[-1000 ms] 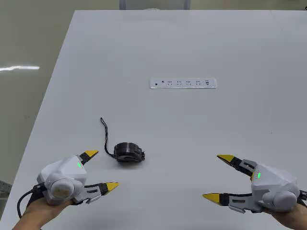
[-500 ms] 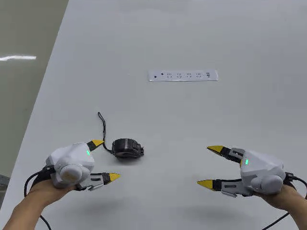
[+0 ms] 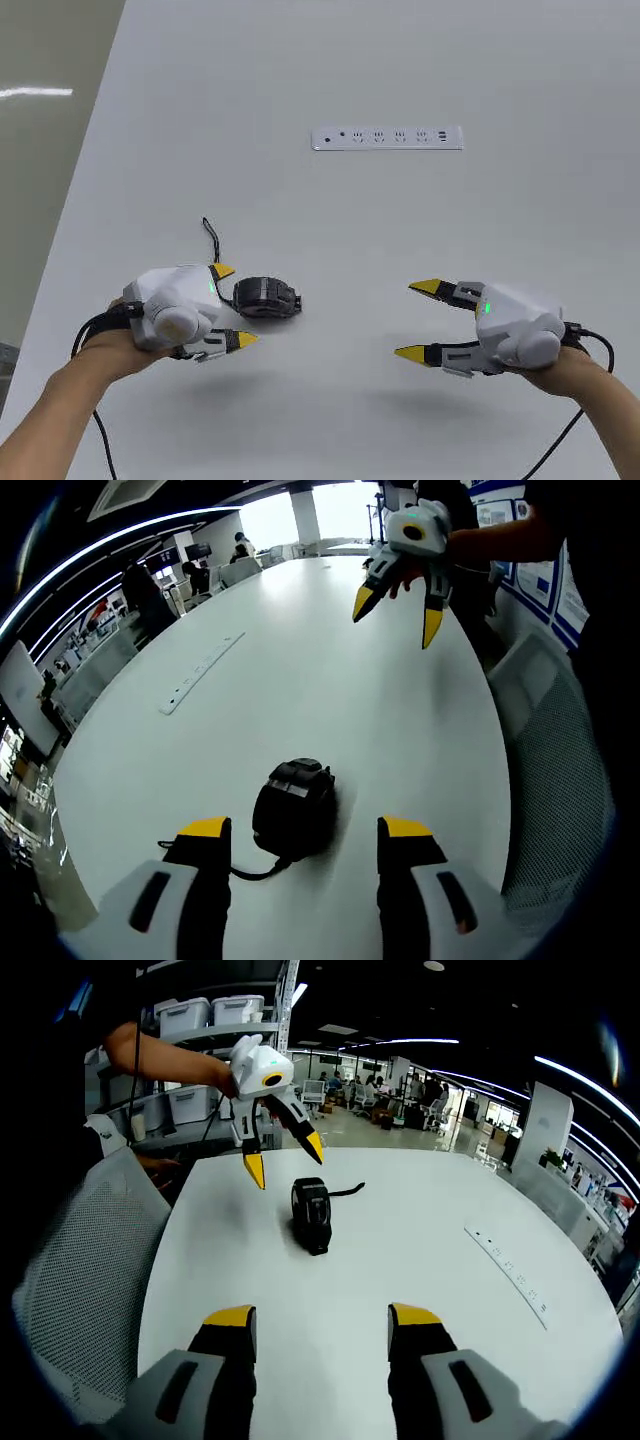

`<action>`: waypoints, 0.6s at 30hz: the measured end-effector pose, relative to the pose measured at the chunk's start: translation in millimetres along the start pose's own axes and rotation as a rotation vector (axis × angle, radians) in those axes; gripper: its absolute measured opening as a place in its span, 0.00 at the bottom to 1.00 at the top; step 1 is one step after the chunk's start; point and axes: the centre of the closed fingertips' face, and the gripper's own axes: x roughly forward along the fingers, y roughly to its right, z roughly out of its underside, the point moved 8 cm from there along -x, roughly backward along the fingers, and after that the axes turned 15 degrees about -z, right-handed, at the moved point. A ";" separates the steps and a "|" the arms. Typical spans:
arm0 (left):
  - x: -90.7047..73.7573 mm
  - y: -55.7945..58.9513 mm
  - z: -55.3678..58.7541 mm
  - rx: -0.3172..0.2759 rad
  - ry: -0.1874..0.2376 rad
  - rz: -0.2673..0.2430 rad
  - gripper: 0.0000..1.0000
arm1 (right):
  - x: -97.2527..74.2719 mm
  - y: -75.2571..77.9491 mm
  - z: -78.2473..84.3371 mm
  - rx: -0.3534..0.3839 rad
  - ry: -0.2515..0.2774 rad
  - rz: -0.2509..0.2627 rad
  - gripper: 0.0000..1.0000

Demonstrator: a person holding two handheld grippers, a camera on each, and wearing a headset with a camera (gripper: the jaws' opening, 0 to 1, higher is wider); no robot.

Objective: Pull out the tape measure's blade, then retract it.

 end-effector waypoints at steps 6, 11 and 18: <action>15.8 -4.7 -1.1 0.064 -0.018 0.035 0.52 | 15.2 12.0 -0.5 -0.013 -0.004 -0.036 0.51; 25.2 -8.8 -2.6 0.099 -0.028 0.059 0.50 | 27.0 20.2 -2.1 -0.020 -0.002 -0.059 0.48; 38.4 -11.3 2.2 0.162 -0.051 0.106 0.40 | 47.3 33.1 -3.5 -0.032 0.002 -0.094 0.44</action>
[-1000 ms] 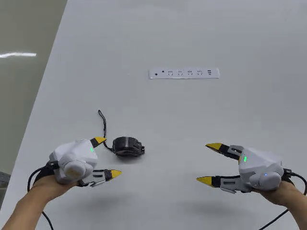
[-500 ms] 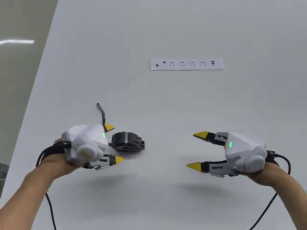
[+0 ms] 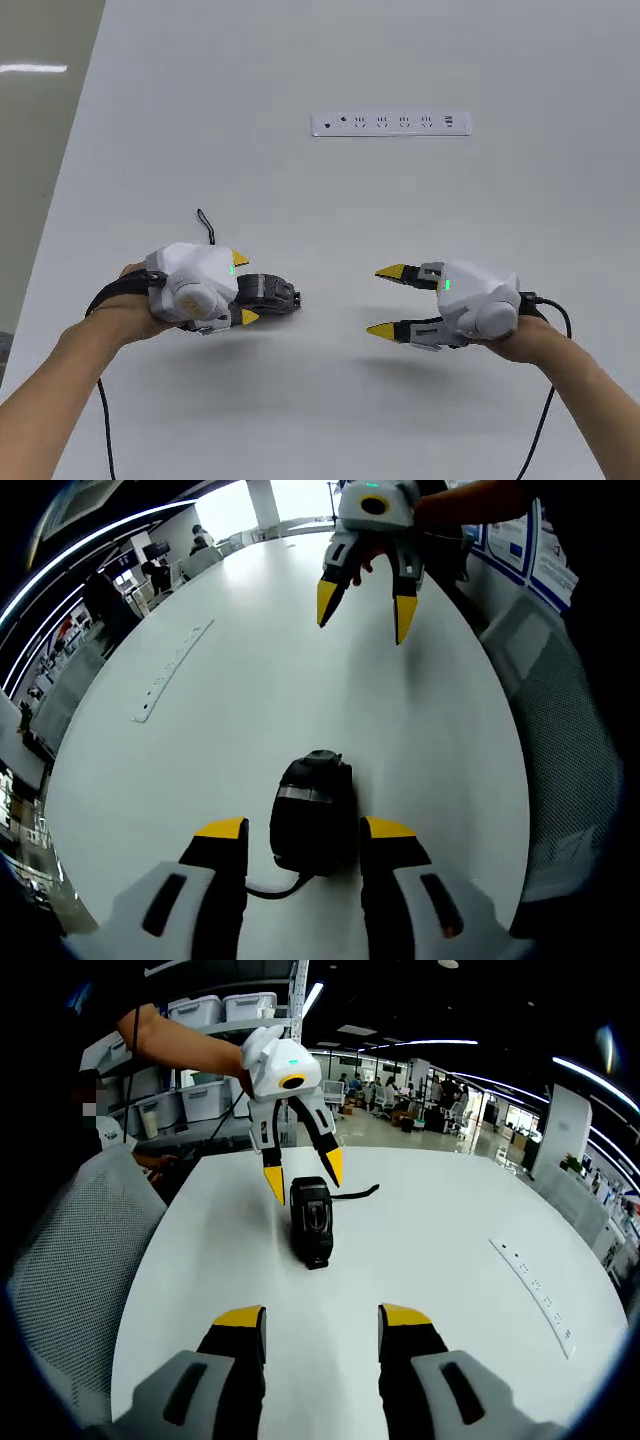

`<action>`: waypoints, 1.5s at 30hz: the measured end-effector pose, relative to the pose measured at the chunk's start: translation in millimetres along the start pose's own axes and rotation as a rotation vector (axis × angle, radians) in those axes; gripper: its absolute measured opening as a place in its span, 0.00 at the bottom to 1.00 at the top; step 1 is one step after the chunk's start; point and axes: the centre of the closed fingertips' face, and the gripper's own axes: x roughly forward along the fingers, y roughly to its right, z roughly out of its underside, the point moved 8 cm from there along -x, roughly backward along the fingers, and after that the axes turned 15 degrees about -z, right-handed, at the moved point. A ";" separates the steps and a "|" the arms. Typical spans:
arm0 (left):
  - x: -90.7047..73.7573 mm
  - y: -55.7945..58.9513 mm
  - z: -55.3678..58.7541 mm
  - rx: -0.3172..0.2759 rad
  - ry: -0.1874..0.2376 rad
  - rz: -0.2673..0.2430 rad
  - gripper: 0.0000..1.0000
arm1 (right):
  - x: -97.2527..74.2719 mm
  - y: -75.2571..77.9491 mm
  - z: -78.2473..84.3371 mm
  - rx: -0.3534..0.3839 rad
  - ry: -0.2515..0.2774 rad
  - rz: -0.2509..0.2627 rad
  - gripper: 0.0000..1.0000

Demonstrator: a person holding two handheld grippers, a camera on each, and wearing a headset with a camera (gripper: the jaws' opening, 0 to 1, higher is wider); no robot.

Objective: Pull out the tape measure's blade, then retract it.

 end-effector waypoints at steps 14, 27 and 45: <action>15.7 0.9 8.8 0.082 -0.022 0.108 0.31 | 40.8 22.3 -0.1 -0.019 0.000 -0.075 0.37; 24.7 2.5 14.8 0.094 -0.011 0.132 0.31 | 77.3 31.4 3.3 -0.030 -0.020 -0.149 0.33; 19.1 1.2 18.1 0.042 0.025 0.106 0.28 | 108.7 36.1 -1.6 -0.063 -0.038 -0.203 0.25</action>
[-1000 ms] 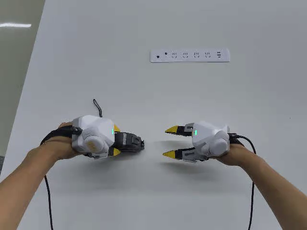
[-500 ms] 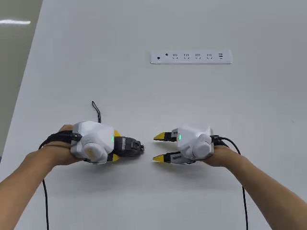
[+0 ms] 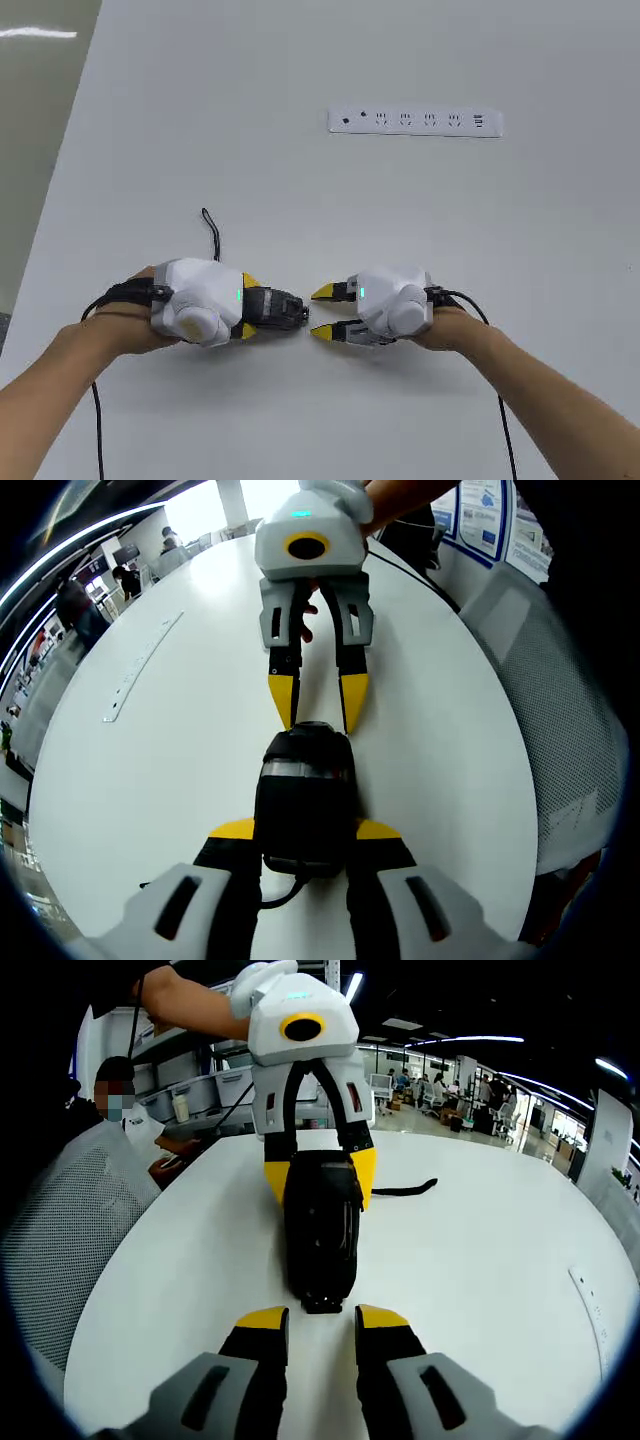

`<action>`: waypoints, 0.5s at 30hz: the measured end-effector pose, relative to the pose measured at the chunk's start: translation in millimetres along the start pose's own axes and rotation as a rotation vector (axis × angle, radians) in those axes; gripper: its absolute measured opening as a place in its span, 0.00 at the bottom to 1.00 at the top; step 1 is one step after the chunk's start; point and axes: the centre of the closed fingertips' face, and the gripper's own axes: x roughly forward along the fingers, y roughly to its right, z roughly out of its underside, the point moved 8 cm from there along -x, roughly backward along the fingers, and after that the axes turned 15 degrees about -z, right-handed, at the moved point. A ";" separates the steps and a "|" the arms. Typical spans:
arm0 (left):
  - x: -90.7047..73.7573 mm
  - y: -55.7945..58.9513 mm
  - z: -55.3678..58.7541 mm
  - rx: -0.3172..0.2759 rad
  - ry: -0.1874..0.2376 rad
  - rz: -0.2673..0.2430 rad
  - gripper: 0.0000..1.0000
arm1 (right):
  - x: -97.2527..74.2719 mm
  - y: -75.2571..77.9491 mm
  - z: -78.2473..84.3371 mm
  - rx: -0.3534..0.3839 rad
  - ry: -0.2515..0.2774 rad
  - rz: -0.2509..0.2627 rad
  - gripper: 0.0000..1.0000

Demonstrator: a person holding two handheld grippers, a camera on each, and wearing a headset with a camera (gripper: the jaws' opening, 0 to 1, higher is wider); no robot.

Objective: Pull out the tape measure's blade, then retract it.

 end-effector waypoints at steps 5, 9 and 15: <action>0.7 -0.1 1.0 -0.015 0.014 -0.001 0.28 | 3.2 1.7 0.6 -0.007 -0.010 -0.004 0.23; 1.4 -0.3 2.4 -0.024 0.026 -0.001 0.28 | 5.2 4.2 1.2 -0.010 -0.015 -0.006 0.20; 1.8 -0.5 3.8 -0.035 0.044 0.001 0.28 | 8.4 7.9 0.0 -0.016 -0.022 -0.016 0.18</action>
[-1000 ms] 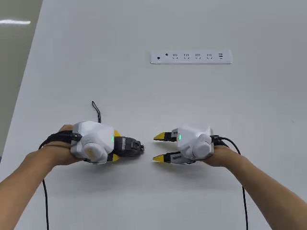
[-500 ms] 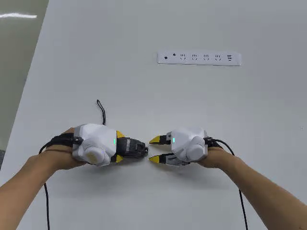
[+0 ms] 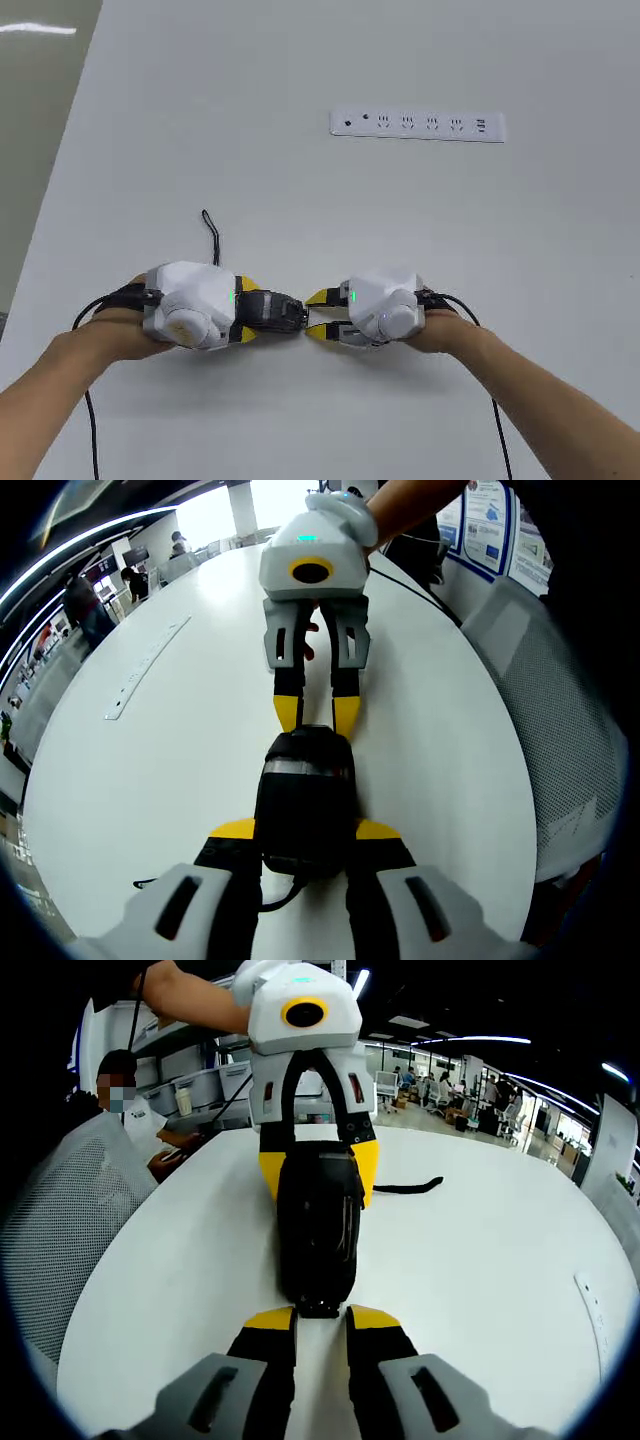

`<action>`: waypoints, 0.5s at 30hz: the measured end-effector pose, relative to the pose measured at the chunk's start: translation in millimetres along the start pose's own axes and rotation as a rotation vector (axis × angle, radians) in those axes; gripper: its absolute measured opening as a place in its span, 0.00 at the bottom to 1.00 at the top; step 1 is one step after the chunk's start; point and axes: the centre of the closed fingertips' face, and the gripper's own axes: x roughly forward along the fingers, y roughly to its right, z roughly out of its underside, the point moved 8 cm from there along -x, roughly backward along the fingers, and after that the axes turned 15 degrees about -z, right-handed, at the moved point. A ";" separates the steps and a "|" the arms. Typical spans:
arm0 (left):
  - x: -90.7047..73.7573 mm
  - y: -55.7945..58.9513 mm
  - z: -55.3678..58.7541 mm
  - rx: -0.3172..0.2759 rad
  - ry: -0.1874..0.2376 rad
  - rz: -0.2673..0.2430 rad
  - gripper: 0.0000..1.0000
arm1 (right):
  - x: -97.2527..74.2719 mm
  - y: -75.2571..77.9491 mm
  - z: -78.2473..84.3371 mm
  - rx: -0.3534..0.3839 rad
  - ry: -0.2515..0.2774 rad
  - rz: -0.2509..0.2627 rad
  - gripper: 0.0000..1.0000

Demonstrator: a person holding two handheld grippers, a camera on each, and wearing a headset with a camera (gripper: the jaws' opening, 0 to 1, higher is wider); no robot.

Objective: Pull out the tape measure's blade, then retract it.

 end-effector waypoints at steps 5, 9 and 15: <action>-0.8 -1.4 2.8 -0.017 0.017 0.001 0.27 | 1.4 1.7 -1.1 -0.007 -0.003 -0.010 0.17; -1.0 -1.2 4.0 -0.028 0.027 -0.001 0.27 | 3.6 1.2 -2.7 -0.012 -0.006 -0.016 0.14; -1.1 -0.6 4.6 -0.045 0.039 -0.005 0.28 | 3.1 1.6 -3.5 -0.009 -0.012 -0.003 0.13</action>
